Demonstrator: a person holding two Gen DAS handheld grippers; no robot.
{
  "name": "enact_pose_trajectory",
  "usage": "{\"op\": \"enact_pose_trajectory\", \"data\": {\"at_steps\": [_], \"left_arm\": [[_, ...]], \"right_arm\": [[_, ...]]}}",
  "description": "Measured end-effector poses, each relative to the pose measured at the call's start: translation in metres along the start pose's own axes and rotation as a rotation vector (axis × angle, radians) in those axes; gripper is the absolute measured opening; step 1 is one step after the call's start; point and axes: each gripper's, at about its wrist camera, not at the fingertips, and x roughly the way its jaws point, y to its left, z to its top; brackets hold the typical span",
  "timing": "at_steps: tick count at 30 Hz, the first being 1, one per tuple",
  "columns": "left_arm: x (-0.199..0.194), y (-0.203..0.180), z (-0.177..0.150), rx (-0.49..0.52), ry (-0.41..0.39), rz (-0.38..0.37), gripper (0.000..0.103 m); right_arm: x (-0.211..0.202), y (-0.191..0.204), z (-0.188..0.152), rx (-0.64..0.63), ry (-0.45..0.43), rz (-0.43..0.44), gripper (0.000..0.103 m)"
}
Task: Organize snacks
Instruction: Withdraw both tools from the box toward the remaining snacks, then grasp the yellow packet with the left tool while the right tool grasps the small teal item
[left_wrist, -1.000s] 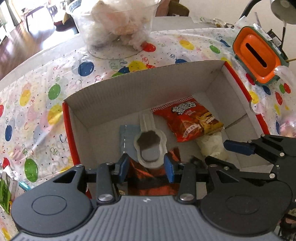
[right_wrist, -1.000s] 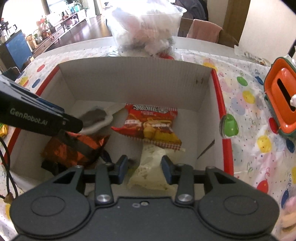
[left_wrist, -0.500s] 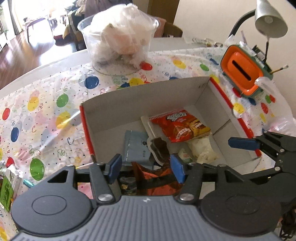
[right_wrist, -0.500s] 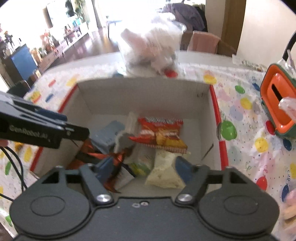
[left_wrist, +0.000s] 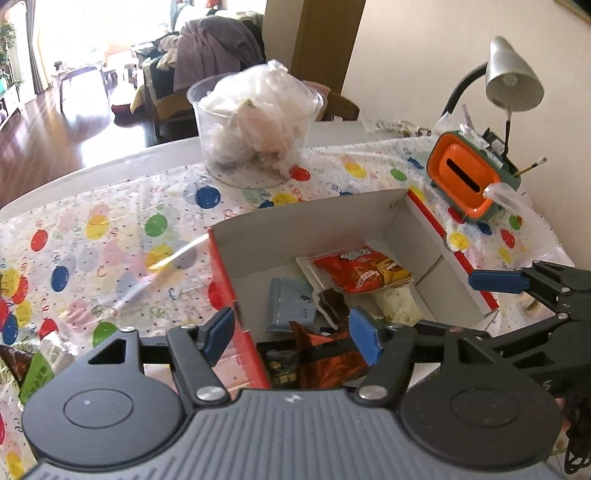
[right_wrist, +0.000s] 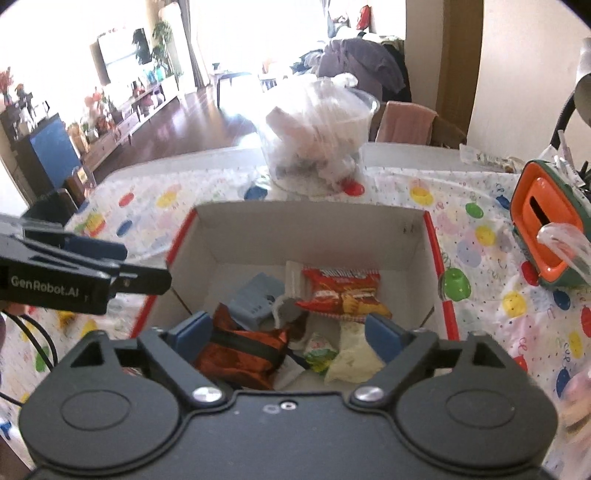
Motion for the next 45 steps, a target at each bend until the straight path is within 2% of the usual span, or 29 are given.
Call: {"op": "enact_pose_trajectory", "data": {"at_steps": [2,4,11,22,34,38,45], "left_arm": [[-0.011,0.005,-0.005,0.004,-0.026,0.009,0.073],[-0.022,0.011,-0.011,0.013,-0.054,0.021,0.074],[-0.055,0.036,-0.035,0.040,-0.133,0.052,0.081],[-0.091,0.110,-0.075,-0.019,-0.147,0.069,0.083],[-0.114,0.189,-0.123,-0.053,-0.095,0.106,0.083],[-0.109,0.206,-0.134,-0.049,-0.075,0.117,0.083],[-0.085,0.226,-0.146,-0.068,-0.020,0.085,0.083]], "right_arm": [[-0.007,0.008,-0.002,0.006,-0.018,0.009,0.095],[-0.012,0.016,-0.003,0.012,-0.035,0.011,0.102],[-0.021,0.055,-0.006,-0.010,-0.078,0.046,0.103],[-0.007,0.127,-0.014,-0.033,-0.072,0.077,0.103],[0.028,0.197,-0.019,-0.100,-0.031,0.106,0.103],[0.044,0.218,-0.019,-0.158,-0.005,0.117,0.103],[0.080,0.238,-0.010,-0.252,0.031,0.158,0.103]]}}
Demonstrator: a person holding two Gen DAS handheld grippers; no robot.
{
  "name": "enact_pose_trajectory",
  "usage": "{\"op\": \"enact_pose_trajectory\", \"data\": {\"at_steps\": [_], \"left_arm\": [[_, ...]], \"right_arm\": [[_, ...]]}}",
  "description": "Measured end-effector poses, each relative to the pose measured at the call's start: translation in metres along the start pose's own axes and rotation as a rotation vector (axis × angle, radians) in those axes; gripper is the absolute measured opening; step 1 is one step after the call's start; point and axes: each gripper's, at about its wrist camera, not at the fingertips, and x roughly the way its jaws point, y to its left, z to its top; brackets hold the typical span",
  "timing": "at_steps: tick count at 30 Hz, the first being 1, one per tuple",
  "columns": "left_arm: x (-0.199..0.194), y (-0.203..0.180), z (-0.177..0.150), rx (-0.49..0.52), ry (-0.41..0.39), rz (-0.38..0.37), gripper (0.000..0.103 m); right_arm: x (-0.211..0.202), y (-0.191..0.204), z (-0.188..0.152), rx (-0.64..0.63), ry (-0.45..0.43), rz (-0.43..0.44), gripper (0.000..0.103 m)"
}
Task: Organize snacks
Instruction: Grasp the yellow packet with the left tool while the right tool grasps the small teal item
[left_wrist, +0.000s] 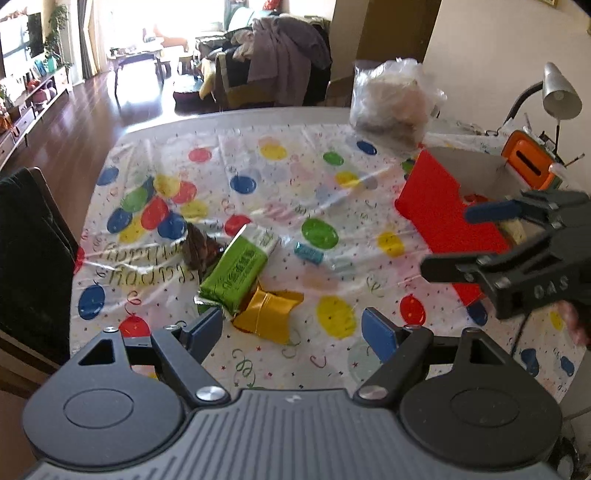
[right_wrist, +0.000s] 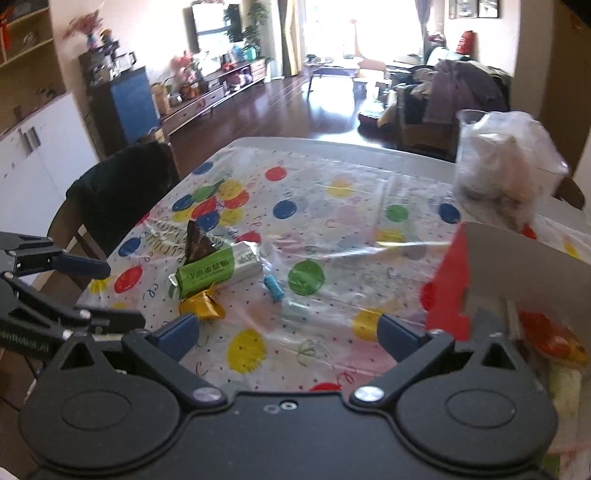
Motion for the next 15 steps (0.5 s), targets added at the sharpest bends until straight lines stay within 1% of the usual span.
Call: {"op": "enact_pose_trajectory", "data": {"at_steps": [6,9,13,14,15], "left_arm": [[0.024,0.009,-0.003,0.020,0.043,0.000,0.083],[0.036,0.011,-0.003,0.035,0.055,-0.001,0.083],[0.054,0.011,-0.001,0.056,0.082,0.029,0.082],[0.057,0.010,0.000,0.061,0.084,0.038,0.081],[0.061,0.009,0.001,0.071,0.085,0.044,0.078]], "right_arm": [[0.041,0.001,0.012,-0.092,0.034,0.026,0.099],[0.064,0.000,0.018,-0.122,0.062,0.045,0.094],[0.091,-0.003,0.024,-0.148,0.091,0.064,0.088],[0.097,-0.003,0.024,-0.155,0.096,0.066,0.087],[0.102,-0.003,0.025,-0.161,0.097,0.065,0.084]]}}
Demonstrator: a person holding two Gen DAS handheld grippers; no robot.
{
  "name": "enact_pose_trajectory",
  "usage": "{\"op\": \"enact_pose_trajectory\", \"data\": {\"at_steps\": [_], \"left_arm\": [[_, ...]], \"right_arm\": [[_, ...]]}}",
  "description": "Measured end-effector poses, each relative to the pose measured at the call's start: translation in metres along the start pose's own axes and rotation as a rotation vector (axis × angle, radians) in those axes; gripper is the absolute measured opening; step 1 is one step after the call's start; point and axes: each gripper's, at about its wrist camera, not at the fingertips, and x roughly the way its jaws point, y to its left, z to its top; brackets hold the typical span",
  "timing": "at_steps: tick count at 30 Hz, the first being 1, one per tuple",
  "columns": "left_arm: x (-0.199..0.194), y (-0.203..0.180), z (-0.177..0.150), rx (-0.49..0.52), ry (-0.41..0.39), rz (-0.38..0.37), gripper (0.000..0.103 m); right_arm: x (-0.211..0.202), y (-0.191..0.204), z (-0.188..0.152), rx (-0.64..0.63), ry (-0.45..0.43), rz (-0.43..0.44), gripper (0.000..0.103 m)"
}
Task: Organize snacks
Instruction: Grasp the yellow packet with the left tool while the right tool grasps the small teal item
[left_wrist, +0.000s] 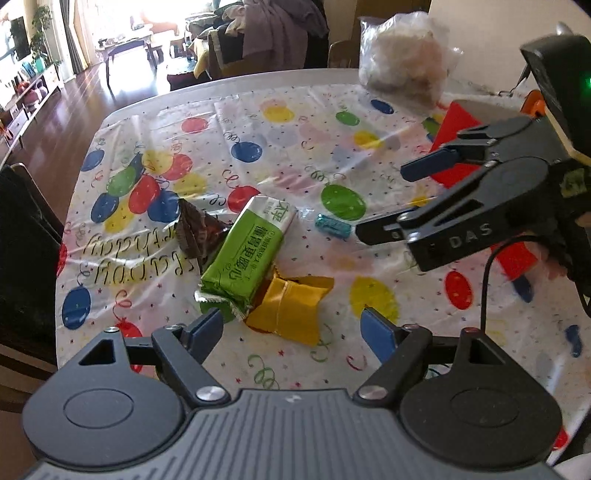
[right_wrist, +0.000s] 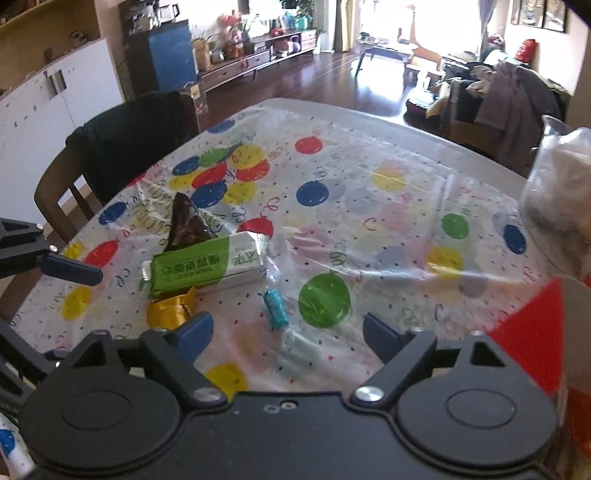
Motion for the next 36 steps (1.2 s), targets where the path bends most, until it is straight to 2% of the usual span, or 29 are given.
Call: {"op": "enact_pose_trajectory", "data": {"at_steps": [2,6,9,13,23,26,29,33,36], "left_arm": [[0.006,-0.004,0.003,0.030,0.005,0.001,0.067],[0.019,-0.013,0.005,0.099,0.012,0.009,0.062],[0.028,-0.014,0.007,0.115,0.023,0.010,0.056],[0.037,-0.016,0.009,0.137,0.040,0.006,0.053],[0.056,-0.010,0.013,0.122,0.082,0.014,0.052],[0.059,-0.009,0.013,0.098,0.091,0.009,0.045],[0.059,-0.007,0.014,0.066,0.091,0.009,0.042],[0.057,-0.004,0.013,0.018,0.093,0.007,0.041],[0.055,-0.004,0.011,0.000,0.094,0.017,0.040]], "right_arm": [[0.010,0.000,0.001,-0.022,0.010,0.011,0.078],[0.026,0.000,0.003,-0.054,0.027,0.043,0.071],[0.034,0.004,0.004,-0.091,0.033,0.061,0.059],[0.040,0.010,0.004,-0.146,0.031,0.045,0.049],[0.050,0.012,0.000,-0.180,0.040,0.044,0.036],[0.050,0.013,0.000,-0.178,0.035,0.050,0.032],[0.050,0.016,-0.001,-0.190,0.029,0.047,0.027],[0.049,0.017,-0.001,-0.175,0.029,0.042,0.015],[0.049,0.016,-0.002,-0.150,0.034,0.034,0.011]]}}
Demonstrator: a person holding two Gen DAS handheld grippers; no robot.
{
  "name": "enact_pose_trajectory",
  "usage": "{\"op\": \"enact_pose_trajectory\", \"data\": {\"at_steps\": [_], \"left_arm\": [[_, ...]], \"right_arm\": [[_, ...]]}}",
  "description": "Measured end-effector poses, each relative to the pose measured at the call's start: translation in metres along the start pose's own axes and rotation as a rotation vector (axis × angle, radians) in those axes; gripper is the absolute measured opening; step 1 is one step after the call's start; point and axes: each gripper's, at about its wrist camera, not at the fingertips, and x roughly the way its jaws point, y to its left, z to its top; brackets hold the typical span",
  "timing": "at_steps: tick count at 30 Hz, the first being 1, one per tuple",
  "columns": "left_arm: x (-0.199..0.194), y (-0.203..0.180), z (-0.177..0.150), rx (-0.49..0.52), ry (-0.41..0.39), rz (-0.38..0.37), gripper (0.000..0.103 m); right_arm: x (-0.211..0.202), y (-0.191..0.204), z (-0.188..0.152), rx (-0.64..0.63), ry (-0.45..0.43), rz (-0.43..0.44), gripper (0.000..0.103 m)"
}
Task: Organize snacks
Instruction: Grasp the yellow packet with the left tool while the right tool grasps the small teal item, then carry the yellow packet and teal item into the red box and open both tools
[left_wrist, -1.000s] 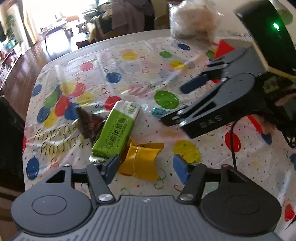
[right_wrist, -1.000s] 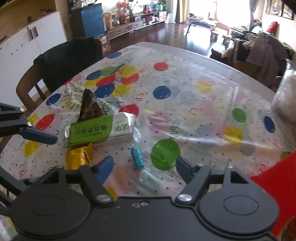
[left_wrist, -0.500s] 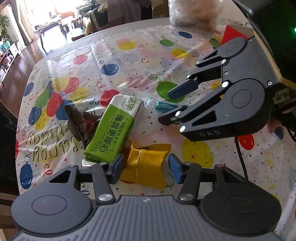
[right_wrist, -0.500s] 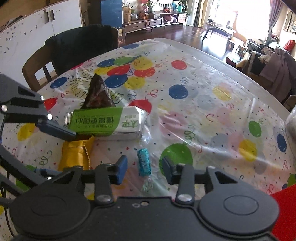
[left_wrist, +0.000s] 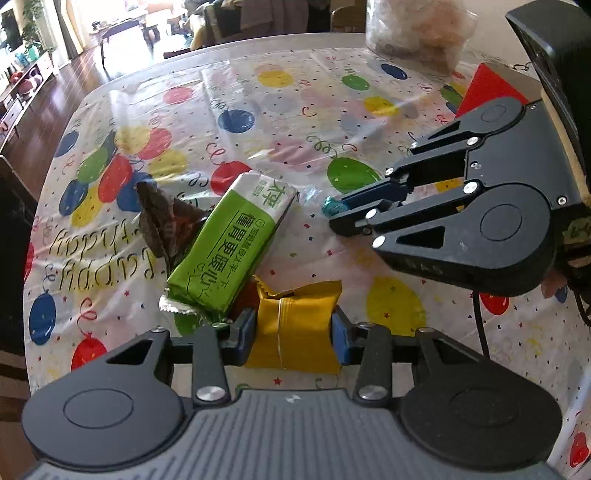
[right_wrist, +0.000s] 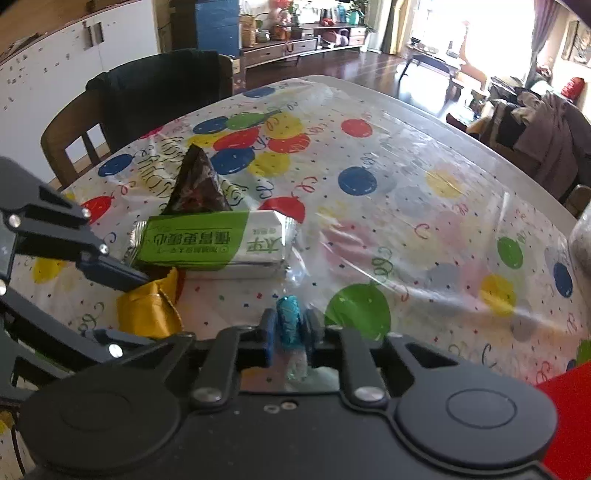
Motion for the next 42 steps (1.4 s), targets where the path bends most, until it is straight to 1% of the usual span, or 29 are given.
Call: {"op": "enact_pose_trajectory", "data": {"at_steps": [5,9,14,22,25,27,31,37,42], "left_arm": [[-0.006,0.000,-0.005,-0.050,0.006,-0.008,0.040],[-0.017,-0.002,-0.012,-0.071,-0.005,-0.006,0.040],[-0.038,-0.009,-0.021,-0.080,-0.030,-0.015,0.040],[-0.082,-0.023,-0.028,-0.080,-0.085,-0.028,0.040],[-0.099,-0.032,-0.025,-0.074,-0.112,-0.034,0.040],[-0.112,-0.039,-0.022,-0.064,-0.138,-0.051,0.040],[-0.132,-0.059,-0.013,-0.032,-0.173,-0.074,0.040],[-0.150,-0.096,0.010,0.014,-0.206,-0.118,0.040],[-0.152,-0.134,0.030,0.061,-0.216,-0.142,0.040]], "right_arm": [[-0.008,-0.001,-0.006,0.053,0.000,-0.018,0.011],[-0.022,0.001,-0.015,0.097,-0.004,-0.037,0.011],[-0.056,0.004,-0.031,0.157,-0.028,-0.052,0.011],[-0.123,0.011,-0.058,0.265,-0.079,-0.130,0.011],[-0.150,0.015,-0.068,0.295,-0.110,-0.167,0.011],[-0.168,0.016,-0.074,0.312,-0.132,-0.196,0.011],[-0.201,0.011,-0.086,0.359,-0.167,-0.250,0.011],[-0.242,-0.007,-0.103,0.412,-0.212,-0.322,0.011],[-0.263,-0.032,-0.120,0.446,-0.224,-0.356,0.011]]}}
